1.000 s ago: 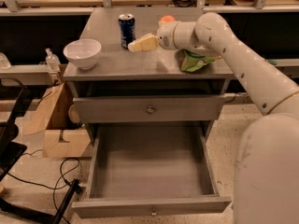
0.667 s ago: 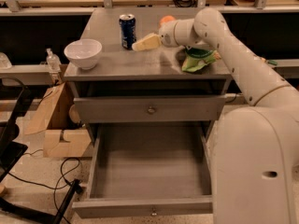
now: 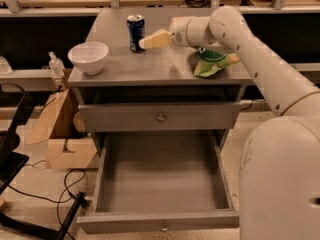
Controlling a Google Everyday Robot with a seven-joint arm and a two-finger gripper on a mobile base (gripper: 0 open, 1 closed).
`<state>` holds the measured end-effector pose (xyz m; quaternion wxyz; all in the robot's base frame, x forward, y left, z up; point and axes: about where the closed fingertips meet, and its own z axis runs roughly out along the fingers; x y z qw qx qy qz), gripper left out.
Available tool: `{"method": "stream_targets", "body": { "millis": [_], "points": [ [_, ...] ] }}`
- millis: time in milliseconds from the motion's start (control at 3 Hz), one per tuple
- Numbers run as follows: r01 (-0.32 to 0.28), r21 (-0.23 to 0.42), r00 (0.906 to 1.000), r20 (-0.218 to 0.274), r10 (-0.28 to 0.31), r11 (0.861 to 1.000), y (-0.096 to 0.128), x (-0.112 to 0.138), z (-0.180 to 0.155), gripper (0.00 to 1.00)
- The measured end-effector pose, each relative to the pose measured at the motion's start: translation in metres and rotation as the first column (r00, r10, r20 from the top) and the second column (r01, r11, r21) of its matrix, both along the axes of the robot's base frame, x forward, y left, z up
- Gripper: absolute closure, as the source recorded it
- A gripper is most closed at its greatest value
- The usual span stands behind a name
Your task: Place pepsi can into middle drawer
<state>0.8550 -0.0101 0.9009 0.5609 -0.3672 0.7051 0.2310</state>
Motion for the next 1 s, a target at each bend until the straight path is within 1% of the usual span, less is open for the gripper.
{"method": "stream_targets", "body": {
  "millis": [333,667,1000],
  "points": [
    [-0.064,0.103,0.9976,0.033,0.061,0.993,0.038,-0.013,0.027,0.00],
    [-0.082,0.122,0.9963,0.034,0.078,0.989,0.049,-0.017,0.031,0.00],
    [-0.090,0.118,0.9956,0.034,0.087,0.989,0.053,-0.013,0.028,0.00]
  ]
}}
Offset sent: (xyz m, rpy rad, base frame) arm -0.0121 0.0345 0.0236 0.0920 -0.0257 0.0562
